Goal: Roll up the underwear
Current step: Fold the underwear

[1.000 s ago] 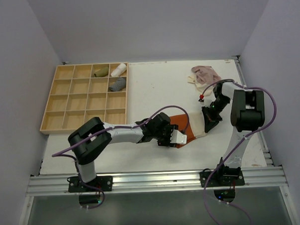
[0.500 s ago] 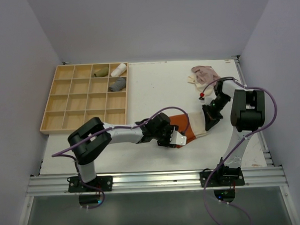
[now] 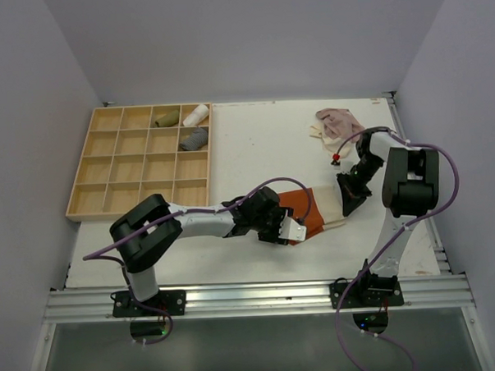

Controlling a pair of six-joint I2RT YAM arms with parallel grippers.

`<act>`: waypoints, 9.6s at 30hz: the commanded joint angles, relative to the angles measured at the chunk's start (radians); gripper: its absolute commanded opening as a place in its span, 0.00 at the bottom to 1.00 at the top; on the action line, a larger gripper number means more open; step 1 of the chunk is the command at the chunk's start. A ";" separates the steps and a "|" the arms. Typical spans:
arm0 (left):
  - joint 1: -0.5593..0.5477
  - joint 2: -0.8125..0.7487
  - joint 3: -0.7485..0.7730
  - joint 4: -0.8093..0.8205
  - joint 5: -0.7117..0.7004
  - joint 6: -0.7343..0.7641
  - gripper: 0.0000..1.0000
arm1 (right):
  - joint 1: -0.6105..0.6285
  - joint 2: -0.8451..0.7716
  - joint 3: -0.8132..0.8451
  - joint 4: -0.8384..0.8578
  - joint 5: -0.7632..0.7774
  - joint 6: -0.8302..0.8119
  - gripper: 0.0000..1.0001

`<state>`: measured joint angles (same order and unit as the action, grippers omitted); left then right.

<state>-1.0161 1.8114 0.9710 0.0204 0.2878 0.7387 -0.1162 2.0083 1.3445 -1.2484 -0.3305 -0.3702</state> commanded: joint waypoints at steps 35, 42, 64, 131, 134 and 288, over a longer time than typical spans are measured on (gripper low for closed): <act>0.295 0.063 0.336 -0.326 0.186 -0.398 0.42 | 0.107 0.066 0.197 0.038 -0.214 -0.027 0.16; 0.379 0.183 0.396 -0.395 0.163 -0.464 0.30 | 0.108 0.119 0.134 0.158 -0.156 0.047 0.17; 0.386 -0.107 0.304 -0.346 0.308 0.002 0.47 | 0.185 -0.065 0.147 0.099 -0.516 0.002 0.18; 0.054 -0.043 0.190 -0.485 0.274 -0.096 0.00 | 0.345 0.081 -0.021 0.135 -0.331 -0.107 0.07; 0.054 -0.034 0.209 -0.496 0.275 -0.107 0.00 | 0.342 0.076 0.016 0.095 -0.328 -0.133 0.07; 0.320 0.241 0.568 -0.352 0.116 -0.153 0.49 | 0.405 0.247 0.202 0.179 -0.259 -0.026 0.04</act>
<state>-0.7063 2.1014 1.4960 -0.3737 0.4240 0.5797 0.2947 2.2501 1.5806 -1.1240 -0.6735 -0.3889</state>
